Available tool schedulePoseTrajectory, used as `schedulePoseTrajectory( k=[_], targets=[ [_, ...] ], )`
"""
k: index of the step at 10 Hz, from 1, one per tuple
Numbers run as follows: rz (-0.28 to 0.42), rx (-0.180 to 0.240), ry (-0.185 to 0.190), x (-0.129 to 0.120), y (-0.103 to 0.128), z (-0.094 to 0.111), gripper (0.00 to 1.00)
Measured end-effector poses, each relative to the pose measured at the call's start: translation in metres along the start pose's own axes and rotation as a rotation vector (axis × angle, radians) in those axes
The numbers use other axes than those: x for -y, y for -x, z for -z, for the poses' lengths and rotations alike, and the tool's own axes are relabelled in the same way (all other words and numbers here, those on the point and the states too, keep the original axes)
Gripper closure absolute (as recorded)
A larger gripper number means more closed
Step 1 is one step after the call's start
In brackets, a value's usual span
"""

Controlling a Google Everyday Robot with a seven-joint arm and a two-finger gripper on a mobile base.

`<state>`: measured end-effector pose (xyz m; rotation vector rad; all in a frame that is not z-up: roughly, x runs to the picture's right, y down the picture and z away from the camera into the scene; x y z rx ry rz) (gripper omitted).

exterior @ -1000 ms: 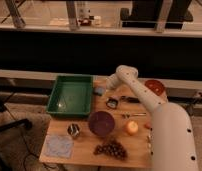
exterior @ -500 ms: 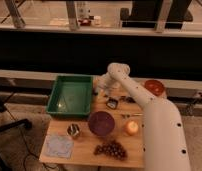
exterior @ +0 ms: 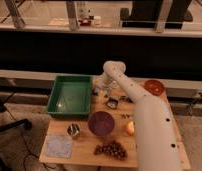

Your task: Place sponge in red bowl

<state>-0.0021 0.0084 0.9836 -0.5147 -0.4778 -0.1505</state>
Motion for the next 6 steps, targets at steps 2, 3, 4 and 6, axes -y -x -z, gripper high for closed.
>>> schedulePoseTrajectory(
  k=[2, 3, 4, 6],
  targets=[
    [-0.014, -0.022, 0.003, 0.003, -0.019, 0.008, 0.2],
    [-0.018, -0.028, 0.0, 0.004, -0.024, 0.011, 0.2],
    [-0.021, -0.034, -0.004, 0.007, -0.028, 0.015, 0.2],
    [-0.022, -0.046, -0.012, 0.014, -0.034, 0.024, 0.2]
  ],
)
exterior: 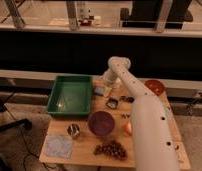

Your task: Place sponge in red bowl

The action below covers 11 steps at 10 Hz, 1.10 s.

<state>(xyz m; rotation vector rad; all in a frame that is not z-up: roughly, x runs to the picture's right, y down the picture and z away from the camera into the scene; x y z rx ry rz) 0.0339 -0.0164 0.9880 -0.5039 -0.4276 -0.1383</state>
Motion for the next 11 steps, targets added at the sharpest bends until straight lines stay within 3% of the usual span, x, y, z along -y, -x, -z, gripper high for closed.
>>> schedulePoseTrajectory(
  k=[6, 11],
  targets=[
    [0.038, -0.026, 0.041, -0.007, 0.019, -0.013, 0.2],
    [0.089, -0.076, 0.06, -0.014, 0.005, -0.016, 0.2]
  ],
)
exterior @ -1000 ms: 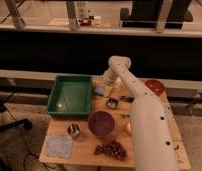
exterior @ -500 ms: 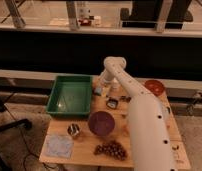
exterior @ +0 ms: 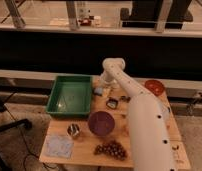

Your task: Place sponge in red bowl

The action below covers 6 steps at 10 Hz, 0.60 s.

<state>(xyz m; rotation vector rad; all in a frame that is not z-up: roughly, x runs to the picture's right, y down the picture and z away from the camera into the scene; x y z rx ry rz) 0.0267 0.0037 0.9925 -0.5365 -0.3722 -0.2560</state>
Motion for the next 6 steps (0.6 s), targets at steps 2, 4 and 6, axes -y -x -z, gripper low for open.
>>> schedulePoseTrajectory(
  k=[2, 4, 6],
  targets=[
    [0.02, -0.03, 0.01, -0.003, -0.006, -0.001, 0.2],
    [0.008, -0.051, 0.024, -0.001, -0.011, -0.003, 0.2],
    [-0.127, -0.069, 0.047, 0.003, -0.016, -0.004, 0.2]
  ],
)
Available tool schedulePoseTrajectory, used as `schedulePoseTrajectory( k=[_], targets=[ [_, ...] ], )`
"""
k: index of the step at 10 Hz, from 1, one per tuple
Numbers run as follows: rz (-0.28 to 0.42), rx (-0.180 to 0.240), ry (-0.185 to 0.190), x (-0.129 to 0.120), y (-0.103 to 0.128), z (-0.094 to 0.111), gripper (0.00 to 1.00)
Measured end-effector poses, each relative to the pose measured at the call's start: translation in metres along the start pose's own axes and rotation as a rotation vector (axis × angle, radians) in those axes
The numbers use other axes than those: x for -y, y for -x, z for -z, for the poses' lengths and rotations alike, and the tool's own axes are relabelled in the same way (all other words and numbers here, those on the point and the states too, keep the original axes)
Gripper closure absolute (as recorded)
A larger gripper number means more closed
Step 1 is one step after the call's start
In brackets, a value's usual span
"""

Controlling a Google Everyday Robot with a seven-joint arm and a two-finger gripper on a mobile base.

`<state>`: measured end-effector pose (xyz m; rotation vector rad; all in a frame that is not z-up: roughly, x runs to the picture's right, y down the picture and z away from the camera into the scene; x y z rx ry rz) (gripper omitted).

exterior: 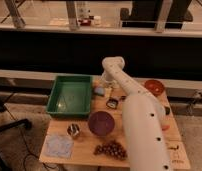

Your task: Place sponge in red bowl

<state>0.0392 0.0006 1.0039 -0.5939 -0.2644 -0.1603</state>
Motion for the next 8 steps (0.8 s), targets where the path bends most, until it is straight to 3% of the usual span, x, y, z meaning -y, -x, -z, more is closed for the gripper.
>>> schedulePoseTrajectory(
  k=[3, 8],
  targets=[
    [-0.097, -0.008, 0.026, 0.0066, -0.0007, -0.0045, 0.2],
    [-0.136, 0.007, 0.039, 0.0071, 0.0045, -0.005, 0.2]
  ],
)
